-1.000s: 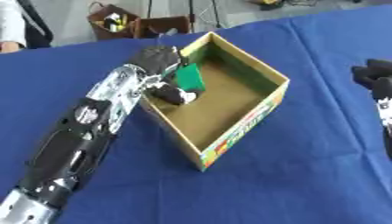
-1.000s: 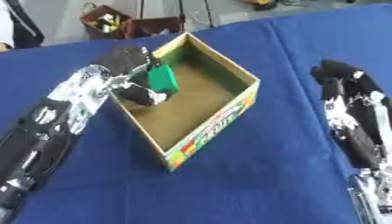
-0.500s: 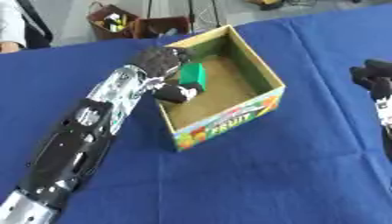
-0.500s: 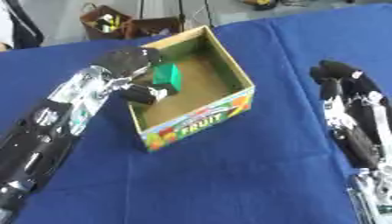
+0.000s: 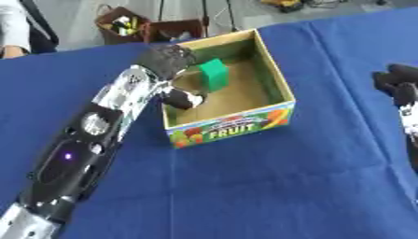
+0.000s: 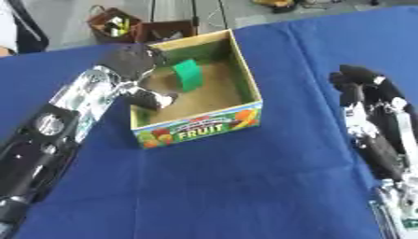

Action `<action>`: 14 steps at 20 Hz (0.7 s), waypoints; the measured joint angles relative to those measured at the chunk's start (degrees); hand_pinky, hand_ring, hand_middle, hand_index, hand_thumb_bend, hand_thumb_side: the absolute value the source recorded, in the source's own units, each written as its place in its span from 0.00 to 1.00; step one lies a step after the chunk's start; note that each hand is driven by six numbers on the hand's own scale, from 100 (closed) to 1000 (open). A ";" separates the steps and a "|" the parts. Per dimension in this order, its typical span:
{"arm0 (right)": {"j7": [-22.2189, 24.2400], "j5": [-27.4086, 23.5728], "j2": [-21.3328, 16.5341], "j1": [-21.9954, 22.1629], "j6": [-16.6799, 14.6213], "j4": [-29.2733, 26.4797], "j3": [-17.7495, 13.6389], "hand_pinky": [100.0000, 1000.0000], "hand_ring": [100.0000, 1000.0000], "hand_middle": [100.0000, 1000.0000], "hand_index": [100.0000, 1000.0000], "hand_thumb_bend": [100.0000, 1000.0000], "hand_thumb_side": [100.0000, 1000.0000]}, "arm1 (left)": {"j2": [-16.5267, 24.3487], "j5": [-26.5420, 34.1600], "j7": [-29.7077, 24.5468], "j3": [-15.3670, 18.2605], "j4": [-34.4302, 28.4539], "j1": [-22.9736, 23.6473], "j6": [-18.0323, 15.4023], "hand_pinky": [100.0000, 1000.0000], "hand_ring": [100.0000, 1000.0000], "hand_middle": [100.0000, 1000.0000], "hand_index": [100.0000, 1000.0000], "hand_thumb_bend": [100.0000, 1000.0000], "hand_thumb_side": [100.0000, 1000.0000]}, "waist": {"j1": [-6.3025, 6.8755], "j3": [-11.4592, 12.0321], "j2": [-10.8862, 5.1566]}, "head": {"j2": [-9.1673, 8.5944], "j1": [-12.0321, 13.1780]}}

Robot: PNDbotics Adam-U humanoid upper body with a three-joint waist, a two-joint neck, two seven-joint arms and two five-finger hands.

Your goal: Pick up objects on the table and place them in the box.

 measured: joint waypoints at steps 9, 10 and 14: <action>0.16 0.02 0.38 0.15 0.65 0.00 0.00 0.85 0.81 0.62 0.78 0.00 0.52 | 2.44 12.35 -1.73 1.43 -14.00 0.77 1.74 0.48 0.72 0.67 0.86 0.09 0.82 | -0.01 0.37 -0.02 | 0.00 -0.40; 0.14 0.03 0.46 0.16 0.66 0.00 0.00 0.85 0.81 0.62 0.78 0.00 0.52 | 2.75 14.43 -1.32 2.06 -15.95 0.84 2.68 0.44 0.69 0.64 0.85 0.07 0.82 | -0.02 0.38 -0.02 | 0.00 -0.50; -0.14 0.03 0.47 0.17 0.52 0.00 -0.04 0.85 0.81 0.62 0.78 0.00 0.52 | 4.88 25.37 0.73 4.70 -24.04 2.35 7.16 0.35 0.61 0.59 0.81 0.00 0.86 | -0.17 0.99 -0.39 | 0.06 -1.01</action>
